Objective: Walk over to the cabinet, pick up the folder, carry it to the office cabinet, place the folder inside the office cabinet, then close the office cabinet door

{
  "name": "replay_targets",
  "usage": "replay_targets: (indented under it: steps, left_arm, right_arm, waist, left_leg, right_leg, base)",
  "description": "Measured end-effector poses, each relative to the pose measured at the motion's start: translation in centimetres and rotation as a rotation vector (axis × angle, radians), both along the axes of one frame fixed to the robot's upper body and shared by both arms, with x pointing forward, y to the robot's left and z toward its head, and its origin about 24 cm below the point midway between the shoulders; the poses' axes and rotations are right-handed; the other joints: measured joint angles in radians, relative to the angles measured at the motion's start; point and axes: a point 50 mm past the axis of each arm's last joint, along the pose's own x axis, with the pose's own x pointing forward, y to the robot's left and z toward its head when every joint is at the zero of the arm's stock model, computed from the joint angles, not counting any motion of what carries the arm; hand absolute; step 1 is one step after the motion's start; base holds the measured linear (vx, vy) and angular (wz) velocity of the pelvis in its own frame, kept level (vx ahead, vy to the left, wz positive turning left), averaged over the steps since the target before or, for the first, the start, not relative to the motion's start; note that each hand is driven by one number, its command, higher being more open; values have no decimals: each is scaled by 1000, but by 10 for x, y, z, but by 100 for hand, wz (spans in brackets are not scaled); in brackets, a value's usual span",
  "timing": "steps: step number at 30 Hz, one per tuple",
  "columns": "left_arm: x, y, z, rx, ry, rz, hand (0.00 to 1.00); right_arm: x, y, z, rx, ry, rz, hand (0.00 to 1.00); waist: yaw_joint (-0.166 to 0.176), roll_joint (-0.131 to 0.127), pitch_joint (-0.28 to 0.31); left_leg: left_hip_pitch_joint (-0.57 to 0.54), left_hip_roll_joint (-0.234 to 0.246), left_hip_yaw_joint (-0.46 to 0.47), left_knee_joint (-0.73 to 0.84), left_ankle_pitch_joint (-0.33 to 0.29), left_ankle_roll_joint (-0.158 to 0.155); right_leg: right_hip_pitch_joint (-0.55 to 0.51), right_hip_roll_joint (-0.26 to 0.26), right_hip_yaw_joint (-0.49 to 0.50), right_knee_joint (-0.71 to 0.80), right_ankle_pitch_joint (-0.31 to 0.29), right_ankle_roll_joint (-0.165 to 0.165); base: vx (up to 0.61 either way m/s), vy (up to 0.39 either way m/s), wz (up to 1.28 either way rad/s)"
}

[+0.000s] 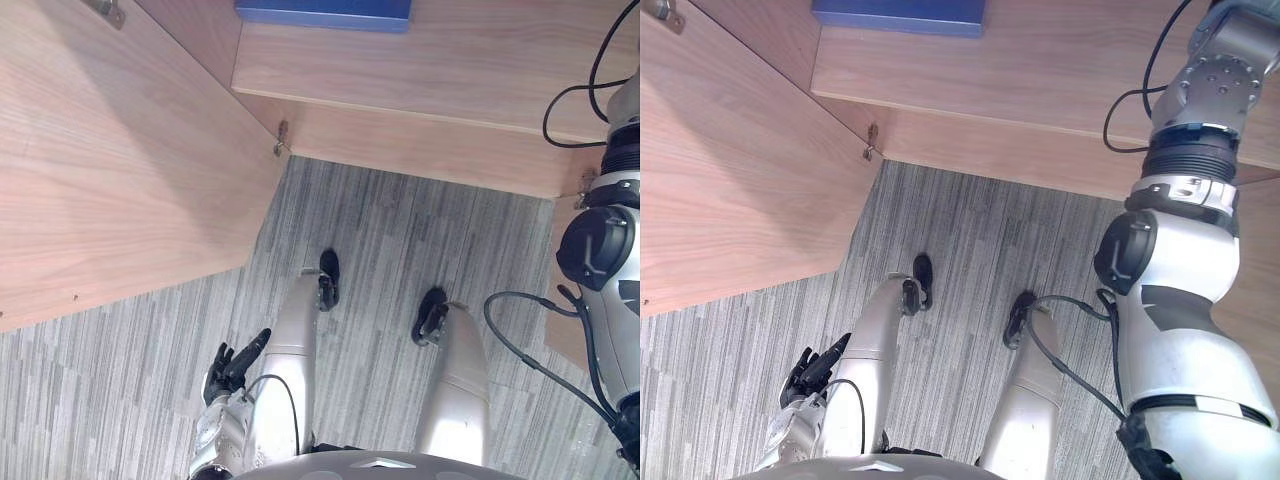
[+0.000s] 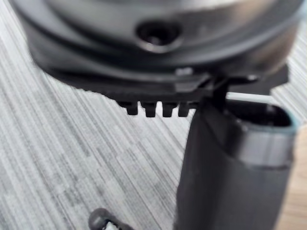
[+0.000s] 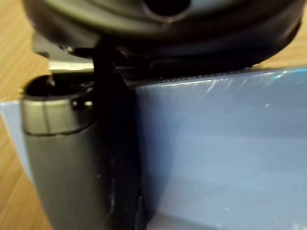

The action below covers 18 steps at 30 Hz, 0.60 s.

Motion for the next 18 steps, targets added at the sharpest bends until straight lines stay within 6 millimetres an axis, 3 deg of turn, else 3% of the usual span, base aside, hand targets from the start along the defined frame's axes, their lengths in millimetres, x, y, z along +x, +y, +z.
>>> replay_targets:
  steps: [7, 8, 18]
  left_arm:
    - [-8, 0, 1, 7, -2, -40, 100]
    - [-7, 0, 1, 7, -3, -48, 100]
    - [-11, 1, -1, 10, 32, -23, 100]
  right_arm:
    - [6, 16, 8, -183, 79, -2, 0]
    - [7, 20, 8, -208, 89, -2, 100]
    - [11, 25, 15, -195, 119, 31, 100]
  waist:
    - [0, 0, 0]
    - [0, 0, 0]
    - [-1, 0, 0]
  left_leg:
    - [-3, 6, -2, -3, 7, -7]
    - [-7, 7, -3, -2, 7, -7]
    - [-27, -1, -10, -4, 23, -10]
  right_leg:
    - [-10, 3, 1, 10, -2, -5]
    - [-13, 3, 1, 10, -2, -5]
    - [-33, 1, -1, 23, -2, -5]
  base:
    - [-57, -64, -1]
    - [-56, -44, -1]
    - [-44, -51, 4]
